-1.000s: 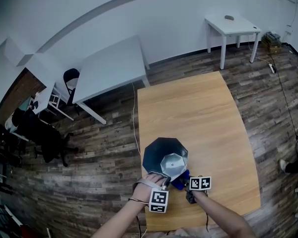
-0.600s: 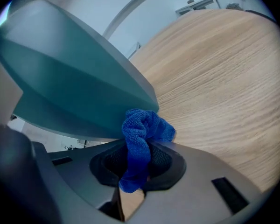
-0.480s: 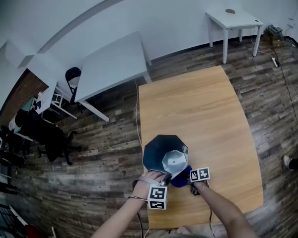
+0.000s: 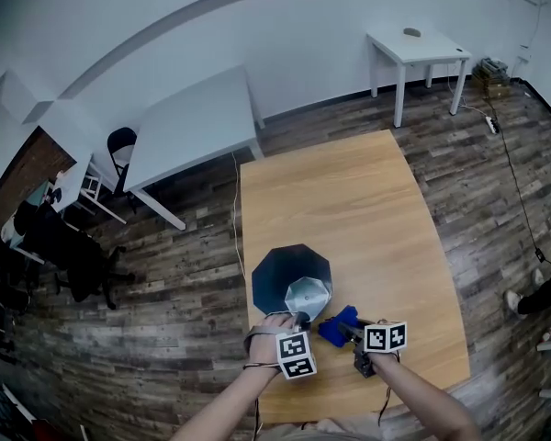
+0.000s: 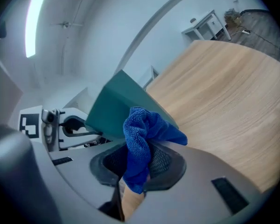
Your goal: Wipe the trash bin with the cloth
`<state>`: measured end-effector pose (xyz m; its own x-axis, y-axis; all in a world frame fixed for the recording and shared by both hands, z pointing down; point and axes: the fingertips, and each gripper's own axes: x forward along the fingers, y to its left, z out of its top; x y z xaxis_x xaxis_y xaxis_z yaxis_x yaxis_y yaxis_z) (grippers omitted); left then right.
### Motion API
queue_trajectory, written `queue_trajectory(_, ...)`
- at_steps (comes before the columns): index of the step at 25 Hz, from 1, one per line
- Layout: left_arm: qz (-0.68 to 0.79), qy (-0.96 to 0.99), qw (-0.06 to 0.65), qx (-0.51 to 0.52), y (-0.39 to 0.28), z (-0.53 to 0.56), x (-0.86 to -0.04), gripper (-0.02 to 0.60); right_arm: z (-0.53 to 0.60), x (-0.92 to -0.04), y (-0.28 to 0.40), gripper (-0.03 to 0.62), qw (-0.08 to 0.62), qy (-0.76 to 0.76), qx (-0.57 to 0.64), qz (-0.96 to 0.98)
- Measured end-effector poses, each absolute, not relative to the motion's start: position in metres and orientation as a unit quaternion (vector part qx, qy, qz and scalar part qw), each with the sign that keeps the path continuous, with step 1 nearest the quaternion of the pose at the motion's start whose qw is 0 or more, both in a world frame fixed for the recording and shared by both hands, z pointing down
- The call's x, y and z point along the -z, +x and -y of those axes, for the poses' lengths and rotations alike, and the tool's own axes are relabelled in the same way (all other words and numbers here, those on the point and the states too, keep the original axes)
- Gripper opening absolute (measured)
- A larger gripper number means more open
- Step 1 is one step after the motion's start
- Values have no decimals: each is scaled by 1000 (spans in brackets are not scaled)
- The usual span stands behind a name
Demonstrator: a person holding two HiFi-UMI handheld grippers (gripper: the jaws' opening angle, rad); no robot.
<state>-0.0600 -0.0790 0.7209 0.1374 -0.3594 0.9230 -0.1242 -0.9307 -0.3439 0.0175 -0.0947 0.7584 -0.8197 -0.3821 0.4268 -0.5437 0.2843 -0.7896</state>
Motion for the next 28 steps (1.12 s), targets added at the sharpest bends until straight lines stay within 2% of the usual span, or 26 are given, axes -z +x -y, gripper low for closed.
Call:
queue_trajectory(3, -161, -743, 116, 639, -52, 82, -718, 44, 98, -713, 23, 80, 47, 294, -515, 804)
queue_trajectory(6, -144, -733, 156, 647, -57, 79, -713, 102, 91, -679, 17, 80, 22, 284, -514, 809)
queue_trajectory(10, -123, -728, 153, 657, -76, 70, -717, 135, 79, -657, -1, 80, 6, 261, -525, 810)
queue_trajectory(14, -118, -717, 159, 669, -89, 70, -726, 131, 80, -657, -24, 80, 4, 257, -531, 808)
queue_trajectory(16, -114, -709, 175, 673, -89, 72, -728, 84, 86, -665, -30, 80, 7, 271, -530, 804)
queue_trajectory(28, -116, -737, 142, 650, -79, 79, -727, 78, 105, -749, -38, 80, 57, 311, -541, 779)
